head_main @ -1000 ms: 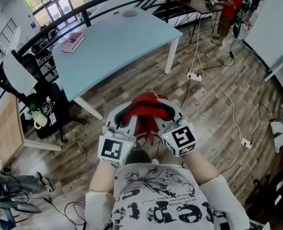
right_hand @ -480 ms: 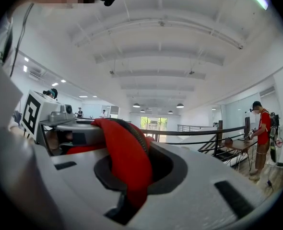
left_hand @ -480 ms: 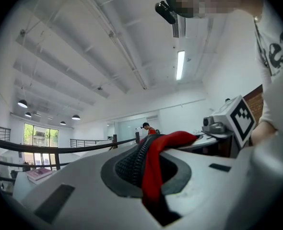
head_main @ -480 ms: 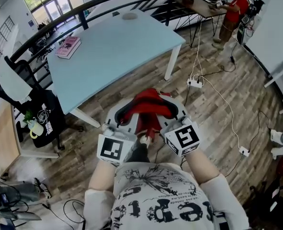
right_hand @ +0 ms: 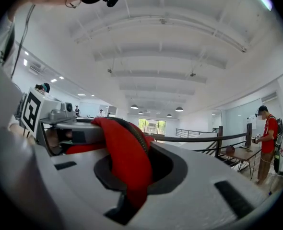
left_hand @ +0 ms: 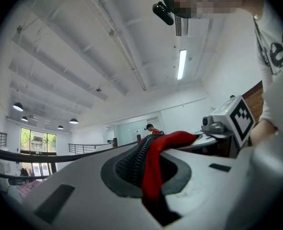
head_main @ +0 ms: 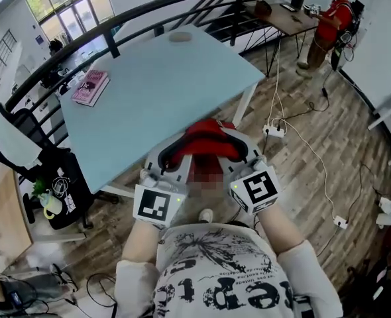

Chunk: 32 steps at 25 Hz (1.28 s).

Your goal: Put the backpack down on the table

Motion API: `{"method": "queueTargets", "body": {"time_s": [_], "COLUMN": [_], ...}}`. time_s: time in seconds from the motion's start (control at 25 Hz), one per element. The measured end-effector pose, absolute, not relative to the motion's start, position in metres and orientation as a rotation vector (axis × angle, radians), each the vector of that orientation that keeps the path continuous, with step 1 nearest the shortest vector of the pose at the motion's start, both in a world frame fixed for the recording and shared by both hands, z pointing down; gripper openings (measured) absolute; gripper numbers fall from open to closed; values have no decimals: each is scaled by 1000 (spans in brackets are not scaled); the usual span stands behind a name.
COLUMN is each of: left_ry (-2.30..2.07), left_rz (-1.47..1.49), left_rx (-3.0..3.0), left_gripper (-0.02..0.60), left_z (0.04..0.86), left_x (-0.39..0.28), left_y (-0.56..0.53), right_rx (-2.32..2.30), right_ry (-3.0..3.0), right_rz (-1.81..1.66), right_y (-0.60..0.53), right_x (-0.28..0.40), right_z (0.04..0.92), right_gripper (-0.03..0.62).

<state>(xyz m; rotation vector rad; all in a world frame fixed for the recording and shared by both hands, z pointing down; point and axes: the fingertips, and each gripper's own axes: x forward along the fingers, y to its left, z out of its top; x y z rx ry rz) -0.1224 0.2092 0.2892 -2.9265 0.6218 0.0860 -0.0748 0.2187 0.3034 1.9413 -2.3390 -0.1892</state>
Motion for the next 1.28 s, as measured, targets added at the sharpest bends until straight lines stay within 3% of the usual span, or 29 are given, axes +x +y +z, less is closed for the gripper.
{"method": "queueTargets", "body": {"time_s": [0.32,1.28], "left_ry": [718,1312], "left_rz": [103,56], "left_rx": [-2908,-2630], "left_gripper": [26,26], "left_z": [270,257], "left_x": [-88,52], "left_y": [129,-131], "right_rx": [1929,1325], "right_ry": [-2418,-2832], "right_rz": [-168,-229], "right_y": [136,-148], "right_x": [-39,98], "right_z": [287,272], "right_gripper": [35,35]}}
